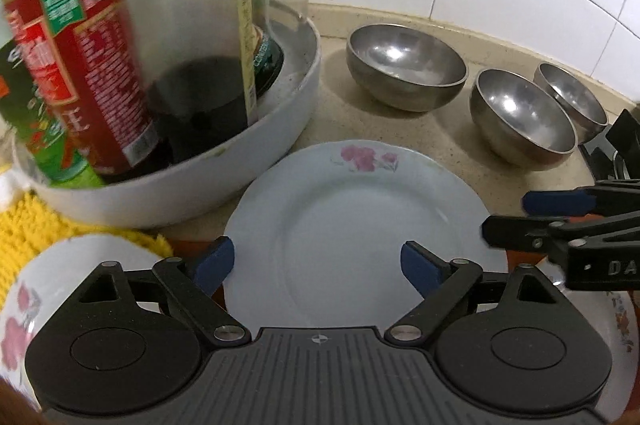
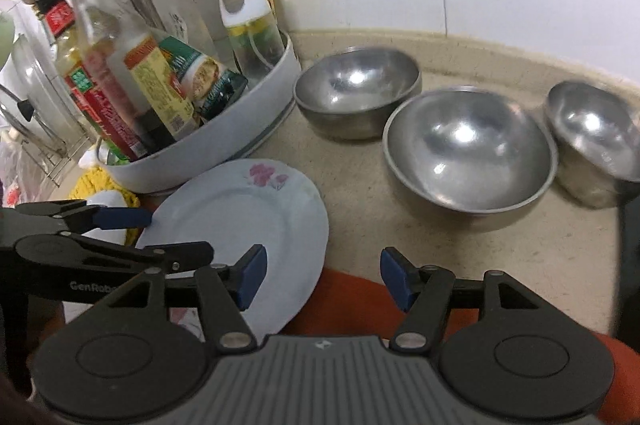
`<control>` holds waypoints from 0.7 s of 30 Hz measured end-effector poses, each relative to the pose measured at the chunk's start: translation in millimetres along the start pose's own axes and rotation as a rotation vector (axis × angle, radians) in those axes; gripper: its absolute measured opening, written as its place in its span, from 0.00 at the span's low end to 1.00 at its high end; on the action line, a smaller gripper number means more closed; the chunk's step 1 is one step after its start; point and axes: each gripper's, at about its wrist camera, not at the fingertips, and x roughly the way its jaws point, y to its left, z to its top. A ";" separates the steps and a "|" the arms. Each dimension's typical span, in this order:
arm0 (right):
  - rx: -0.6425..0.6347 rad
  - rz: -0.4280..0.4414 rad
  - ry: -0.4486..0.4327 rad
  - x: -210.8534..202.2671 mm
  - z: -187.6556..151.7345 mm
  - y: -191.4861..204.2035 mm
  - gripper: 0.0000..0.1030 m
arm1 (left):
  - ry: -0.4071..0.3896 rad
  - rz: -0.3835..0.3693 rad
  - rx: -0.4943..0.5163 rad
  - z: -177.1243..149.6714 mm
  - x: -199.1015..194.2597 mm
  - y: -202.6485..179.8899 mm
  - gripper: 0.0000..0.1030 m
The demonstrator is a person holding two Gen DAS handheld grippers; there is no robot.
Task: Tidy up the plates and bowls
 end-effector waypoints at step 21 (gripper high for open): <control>0.006 0.077 -0.015 13.9 -8.8 -1.5 0.59 | 0.066 -0.027 -0.016 8.3 33.5 12.1 1.00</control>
